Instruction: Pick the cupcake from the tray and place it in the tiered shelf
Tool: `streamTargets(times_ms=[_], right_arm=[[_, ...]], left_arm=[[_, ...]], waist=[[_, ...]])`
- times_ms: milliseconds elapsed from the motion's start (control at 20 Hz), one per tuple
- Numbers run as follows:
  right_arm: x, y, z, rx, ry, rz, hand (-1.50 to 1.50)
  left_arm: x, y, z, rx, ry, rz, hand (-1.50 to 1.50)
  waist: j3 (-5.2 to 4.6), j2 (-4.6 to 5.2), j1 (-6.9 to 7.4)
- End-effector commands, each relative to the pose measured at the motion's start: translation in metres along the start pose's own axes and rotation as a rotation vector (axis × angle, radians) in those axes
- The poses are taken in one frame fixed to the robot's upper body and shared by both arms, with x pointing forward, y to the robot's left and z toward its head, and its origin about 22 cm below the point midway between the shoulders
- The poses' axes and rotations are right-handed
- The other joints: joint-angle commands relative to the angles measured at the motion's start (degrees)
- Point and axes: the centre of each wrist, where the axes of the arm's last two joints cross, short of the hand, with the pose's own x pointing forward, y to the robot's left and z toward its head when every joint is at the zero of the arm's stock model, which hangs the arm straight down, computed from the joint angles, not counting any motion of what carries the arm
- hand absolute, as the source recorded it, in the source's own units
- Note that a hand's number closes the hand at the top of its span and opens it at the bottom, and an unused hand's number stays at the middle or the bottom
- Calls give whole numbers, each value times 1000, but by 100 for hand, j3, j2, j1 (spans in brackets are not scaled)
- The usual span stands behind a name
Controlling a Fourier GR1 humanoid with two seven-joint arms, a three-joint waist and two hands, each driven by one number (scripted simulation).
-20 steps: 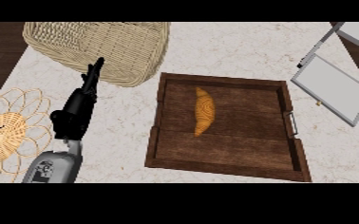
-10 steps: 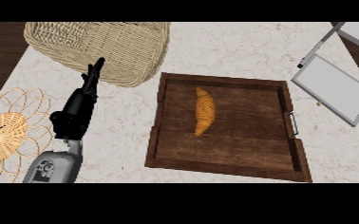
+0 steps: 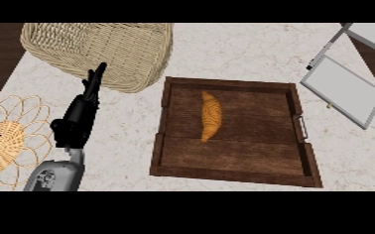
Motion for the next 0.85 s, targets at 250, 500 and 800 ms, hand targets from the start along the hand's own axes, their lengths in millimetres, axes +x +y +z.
streamTargets(times_ms=[250,500,800], right_arm=[[-15,-74,-18,4,243,104,-150],[-40,-119,-19,57,237,186,-150],[-45,-196,-12,127,217,159,-150]], left_arm=[[-21,7,13,-2,130,32,0],[-16,12,14,21,146,28,0],[-12,2,12,34,134,22,0]], waist=[[-51,-27,-309],[-46,-64,-440],[-53,-71,-514]])
